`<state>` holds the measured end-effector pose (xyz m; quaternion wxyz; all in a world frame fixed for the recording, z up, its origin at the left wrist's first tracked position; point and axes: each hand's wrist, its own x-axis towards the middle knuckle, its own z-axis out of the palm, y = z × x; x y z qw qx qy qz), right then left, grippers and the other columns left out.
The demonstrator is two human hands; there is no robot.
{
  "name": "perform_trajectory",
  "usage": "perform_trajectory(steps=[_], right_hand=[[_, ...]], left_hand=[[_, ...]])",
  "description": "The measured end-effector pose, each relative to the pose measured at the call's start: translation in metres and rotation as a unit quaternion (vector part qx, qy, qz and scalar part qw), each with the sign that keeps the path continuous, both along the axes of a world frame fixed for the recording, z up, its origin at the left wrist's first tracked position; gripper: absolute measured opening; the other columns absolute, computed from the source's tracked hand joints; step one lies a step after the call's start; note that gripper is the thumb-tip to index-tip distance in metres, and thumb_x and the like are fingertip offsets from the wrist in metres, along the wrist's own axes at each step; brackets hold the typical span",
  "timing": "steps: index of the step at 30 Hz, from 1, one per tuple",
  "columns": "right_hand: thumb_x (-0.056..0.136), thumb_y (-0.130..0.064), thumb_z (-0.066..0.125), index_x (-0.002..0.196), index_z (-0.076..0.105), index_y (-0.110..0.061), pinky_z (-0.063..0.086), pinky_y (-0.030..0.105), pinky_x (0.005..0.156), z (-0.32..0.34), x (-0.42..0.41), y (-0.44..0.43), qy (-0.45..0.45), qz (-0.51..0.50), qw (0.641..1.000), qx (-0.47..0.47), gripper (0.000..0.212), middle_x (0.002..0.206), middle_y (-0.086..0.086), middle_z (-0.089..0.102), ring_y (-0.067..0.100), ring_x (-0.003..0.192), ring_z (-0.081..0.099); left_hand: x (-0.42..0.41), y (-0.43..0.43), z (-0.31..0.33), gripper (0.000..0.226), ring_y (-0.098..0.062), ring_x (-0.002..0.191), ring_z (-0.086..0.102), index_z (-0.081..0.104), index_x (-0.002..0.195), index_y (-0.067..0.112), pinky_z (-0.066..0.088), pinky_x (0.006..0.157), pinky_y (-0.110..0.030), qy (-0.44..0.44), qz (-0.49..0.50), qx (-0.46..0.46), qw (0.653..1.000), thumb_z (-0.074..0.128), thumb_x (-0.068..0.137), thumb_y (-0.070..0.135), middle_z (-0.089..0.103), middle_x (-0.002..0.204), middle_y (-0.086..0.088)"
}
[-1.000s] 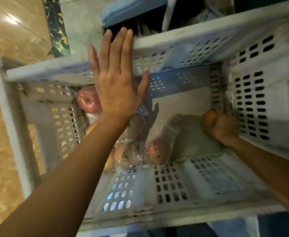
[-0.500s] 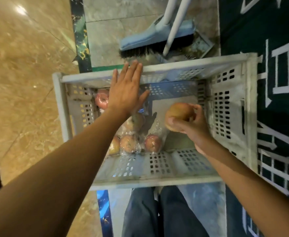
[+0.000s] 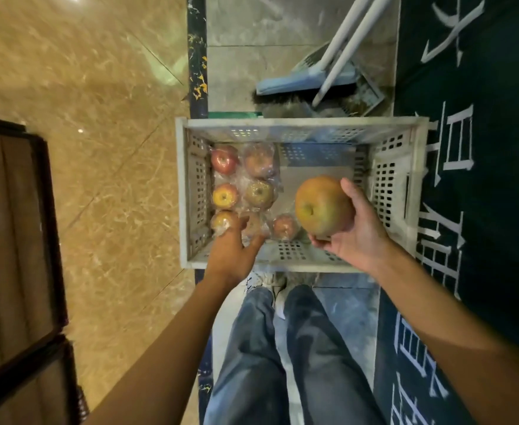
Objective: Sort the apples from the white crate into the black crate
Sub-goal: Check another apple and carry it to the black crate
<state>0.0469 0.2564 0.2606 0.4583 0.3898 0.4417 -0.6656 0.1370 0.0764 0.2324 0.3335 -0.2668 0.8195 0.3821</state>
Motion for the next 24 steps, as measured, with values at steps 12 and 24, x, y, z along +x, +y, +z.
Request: perform_trajectory(steps=[12,24], right_hand=[[0.053,-0.069,0.053,0.11,0.06,-0.002,0.048,0.026,0.049,0.079,0.036,-0.003,-0.033,0.019,0.999,-0.022,0.088,0.085,0.021,0.063,0.029,0.058,0.056],[0.048,-0.046,0.08,0.111,0.037,-0.036,0.047,0.026,0.081,0.121,0.08,-0.003,0.475,0.169,0.819,0.274,0.078,0.111,-0.016,0.045,0.013,0.1,0.053]], left_hand=[[0.048,0.007,0.064,0.057,-0.028,0.124,0.05,0.039,0.141,0.016,0.041,0.102,-0.04,-0.045,0.046,0.031,0.997,0.054,0.092,0.04,0.05,0.14,-0.007],[0.071,0.014,0.094,0.057,-0.029,0.126,0.049,0.039,0.141,0.014,0.04,0.103,-0.039,-0.045,0.024,0.029,0.998,0.053,0.093,0.041,0.05,0.14,-0.009]])
